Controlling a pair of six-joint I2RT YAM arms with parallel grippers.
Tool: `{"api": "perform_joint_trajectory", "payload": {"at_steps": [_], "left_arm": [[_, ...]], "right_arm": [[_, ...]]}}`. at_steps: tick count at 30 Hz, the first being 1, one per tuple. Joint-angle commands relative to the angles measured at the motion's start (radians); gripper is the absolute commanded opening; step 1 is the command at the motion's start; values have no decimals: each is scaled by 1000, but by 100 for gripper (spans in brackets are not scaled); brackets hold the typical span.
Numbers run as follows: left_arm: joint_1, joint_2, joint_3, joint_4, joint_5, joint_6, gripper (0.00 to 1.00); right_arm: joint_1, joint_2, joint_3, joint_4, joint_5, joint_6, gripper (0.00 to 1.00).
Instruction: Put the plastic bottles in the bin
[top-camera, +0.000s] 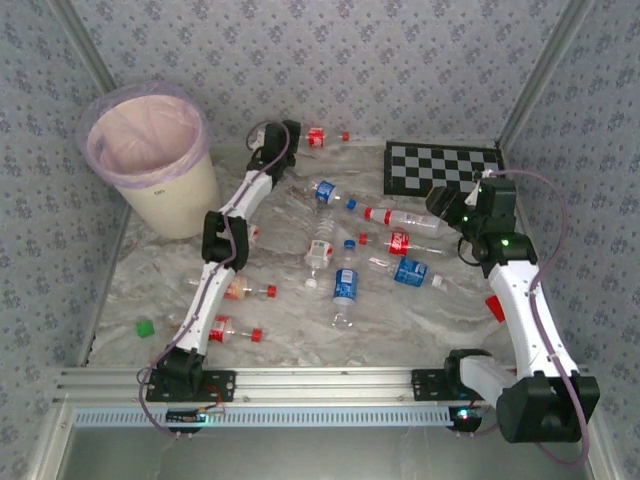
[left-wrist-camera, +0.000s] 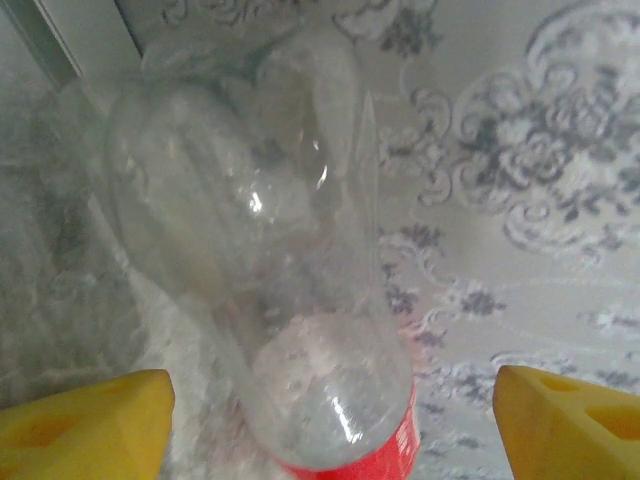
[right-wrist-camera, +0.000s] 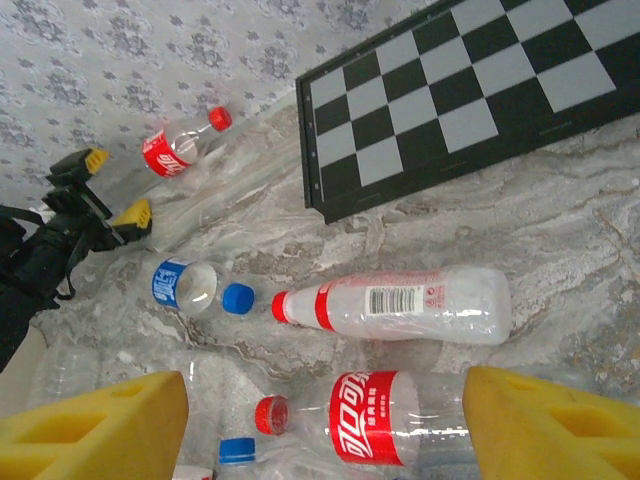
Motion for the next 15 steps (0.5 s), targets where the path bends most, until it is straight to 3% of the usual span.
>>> {"api": "perform_joint_trajectory", "payload": {"at_steps": [1, 8, 15], "left_arm": [[7, 95, 19, -26, -51, -97, 83], [16, 142, 19, -24, -79, -160, 67], [39, 154, 18, -1, -59, -119, 35]], "right_arm": [[-8, -12, -20, 17, -2, 11, 75], [-11, -14, -45, 25, 1, 22, 75], [-13, -20, -70, 34, 3, 39, 75]]}}
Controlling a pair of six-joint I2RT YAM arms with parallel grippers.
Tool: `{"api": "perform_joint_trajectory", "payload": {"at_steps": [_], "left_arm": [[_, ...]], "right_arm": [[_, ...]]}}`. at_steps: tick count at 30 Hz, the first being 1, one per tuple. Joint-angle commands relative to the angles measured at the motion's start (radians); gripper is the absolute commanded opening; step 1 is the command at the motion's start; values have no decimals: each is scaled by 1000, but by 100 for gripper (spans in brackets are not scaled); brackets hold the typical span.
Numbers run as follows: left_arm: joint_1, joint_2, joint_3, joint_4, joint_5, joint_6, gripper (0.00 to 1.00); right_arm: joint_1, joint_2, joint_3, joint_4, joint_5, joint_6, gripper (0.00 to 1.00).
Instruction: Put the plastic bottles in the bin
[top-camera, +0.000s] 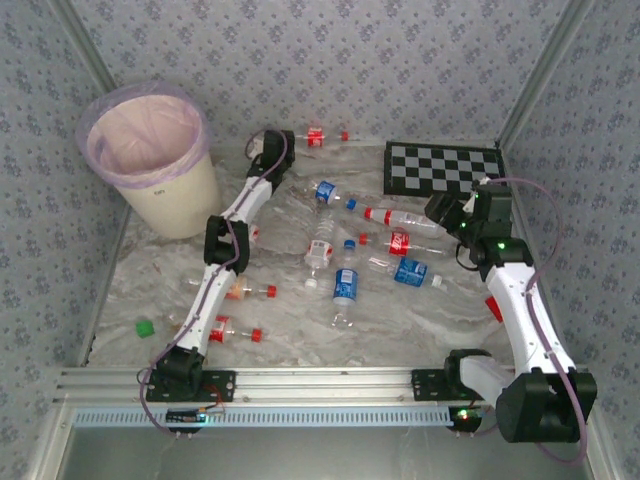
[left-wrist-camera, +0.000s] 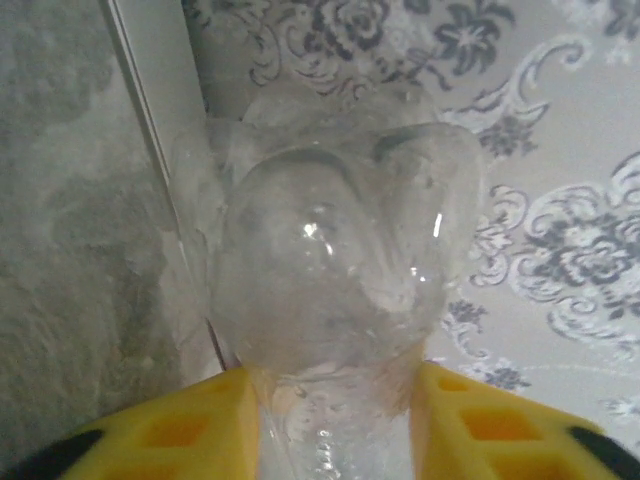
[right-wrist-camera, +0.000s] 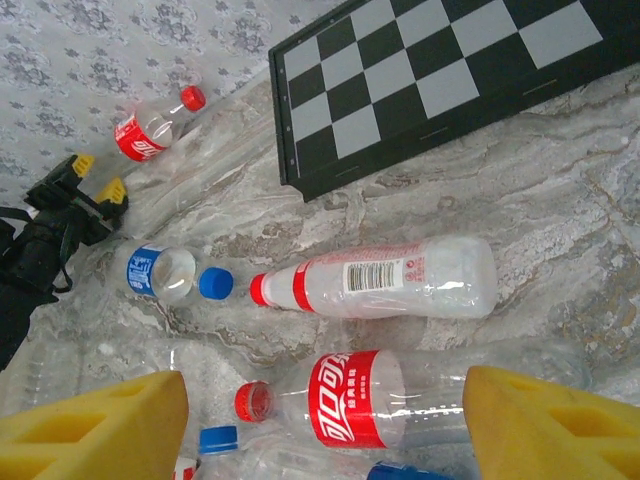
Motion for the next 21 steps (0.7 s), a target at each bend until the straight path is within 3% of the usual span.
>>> {"api": "perform_joint_trajectory", "payload": {"at_steps": [1, 6, 21], "left_arm": [[30, 77, -17, -80, -5, 6, 30], [40, 54, -20, -68, 28, 47, 16], [14, -175, -130, 57, 97, 139, 5]], "right_arm": [[-6, -20, -13, 19, 4, 20, 75], [-5, -23, -21, 24, 4, 27, 75], [2, -30, -29, 29, -8, 33, 75]]}}
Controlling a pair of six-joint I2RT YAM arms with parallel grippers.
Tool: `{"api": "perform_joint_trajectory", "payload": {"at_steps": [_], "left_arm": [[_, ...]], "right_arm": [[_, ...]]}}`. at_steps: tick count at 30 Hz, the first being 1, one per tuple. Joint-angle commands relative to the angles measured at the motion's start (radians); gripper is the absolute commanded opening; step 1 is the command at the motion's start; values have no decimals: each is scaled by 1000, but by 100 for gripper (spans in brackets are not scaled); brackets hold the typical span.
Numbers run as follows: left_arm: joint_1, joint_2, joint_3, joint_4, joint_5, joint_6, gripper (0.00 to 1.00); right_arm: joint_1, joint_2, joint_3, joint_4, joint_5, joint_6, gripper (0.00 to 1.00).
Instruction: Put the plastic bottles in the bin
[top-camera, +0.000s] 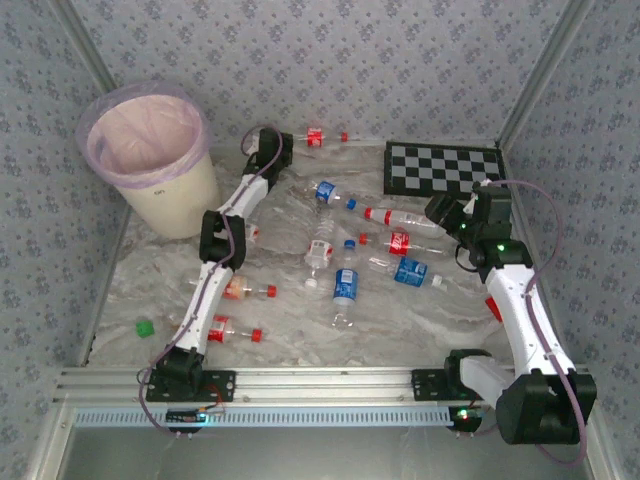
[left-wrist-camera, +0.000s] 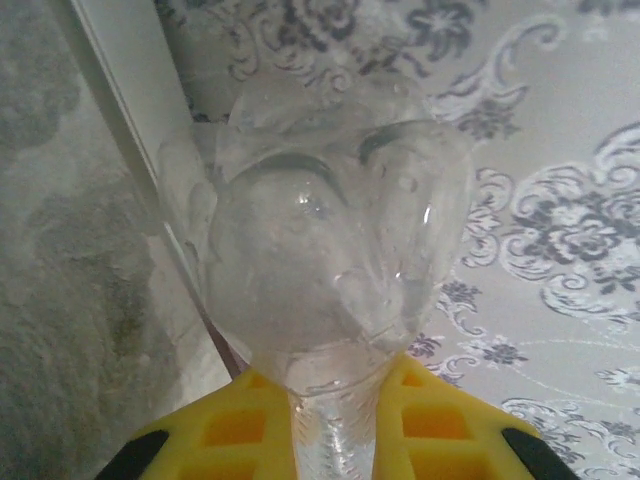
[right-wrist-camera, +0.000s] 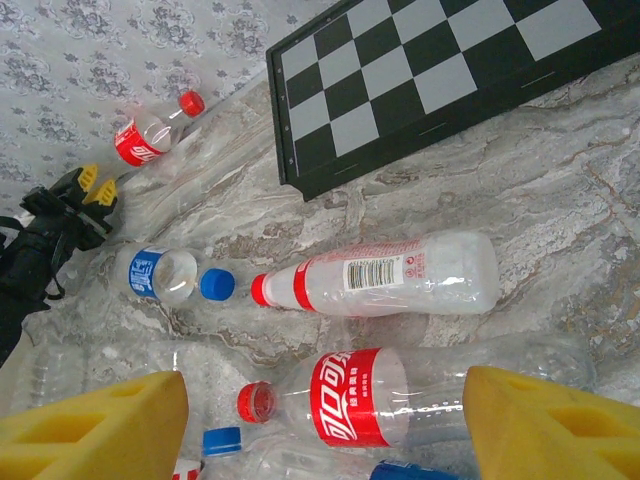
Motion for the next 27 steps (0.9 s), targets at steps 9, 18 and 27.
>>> {"api": "perform_joint_trajectory", "payload": {"at_steps": [9, 18, 27], "left_arm": [[-54, -206, -34, 30, 152, 152, 0], [-121, -495, -225, 69, 261, 354, 0], [-158, -772, -152, -309, 318, 711, 0]], "right_arm": [[2, -34, -18, 15, -8, 10, 75], [3, -64, -20, -2, 3, 2, 75], [16, -57, -19, 3, -13, -12, 75]]}}
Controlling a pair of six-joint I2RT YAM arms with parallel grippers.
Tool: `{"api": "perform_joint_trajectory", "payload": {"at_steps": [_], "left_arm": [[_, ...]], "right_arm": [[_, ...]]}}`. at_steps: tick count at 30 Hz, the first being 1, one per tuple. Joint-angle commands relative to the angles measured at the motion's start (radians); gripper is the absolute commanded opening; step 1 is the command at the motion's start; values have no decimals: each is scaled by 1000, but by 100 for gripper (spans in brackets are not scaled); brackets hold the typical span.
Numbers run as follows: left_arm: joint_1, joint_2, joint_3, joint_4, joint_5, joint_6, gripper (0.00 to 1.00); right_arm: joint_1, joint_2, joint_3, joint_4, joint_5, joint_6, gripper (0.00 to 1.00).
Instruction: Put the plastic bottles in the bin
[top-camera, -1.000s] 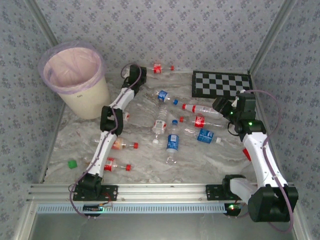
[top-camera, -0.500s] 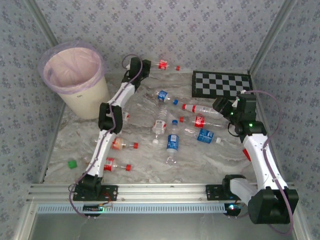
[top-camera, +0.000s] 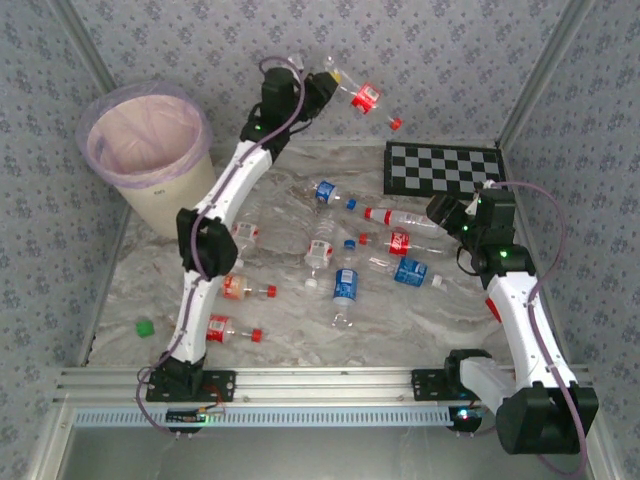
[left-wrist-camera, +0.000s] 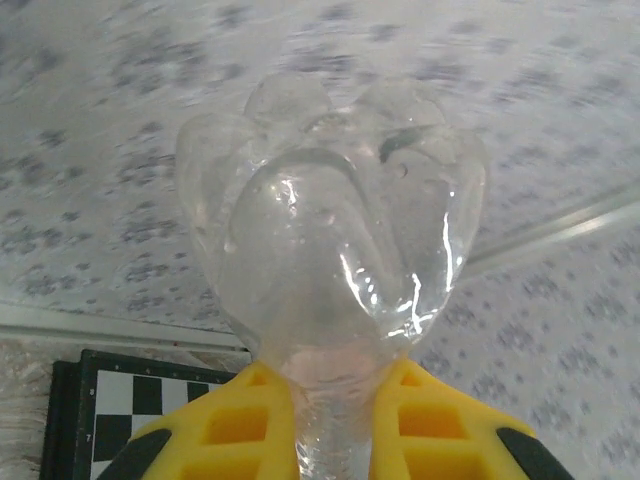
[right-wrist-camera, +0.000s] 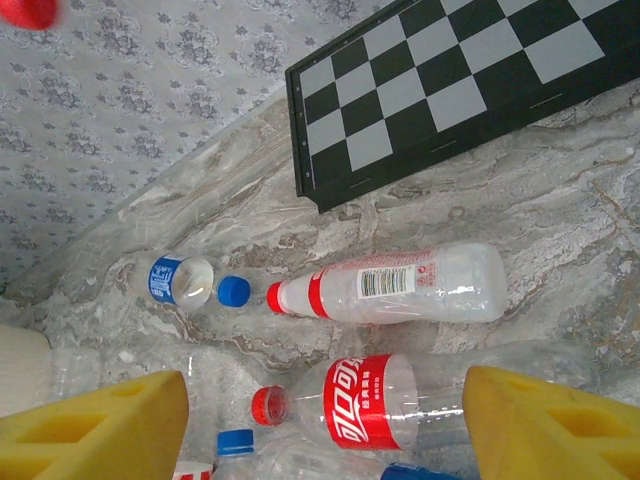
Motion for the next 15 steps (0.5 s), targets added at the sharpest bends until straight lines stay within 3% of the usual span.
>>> {"api": "perform_joint_trajectory", "payload": {"at_steps": [1, 8, 15], "left_arm": [[15, -157, 40, -196, 26, 226, 0], [99, -425, -78, -451, 13, 433, 0], [362, -726, -349, -453, -5, 471, 0]], "right_arm": [[9, -9, -13, 7, -19, -16, 74], [15, -38, -99, 101, -35, -37, 74], [19, 13, -103, 115, -31, -77, 74]]}}
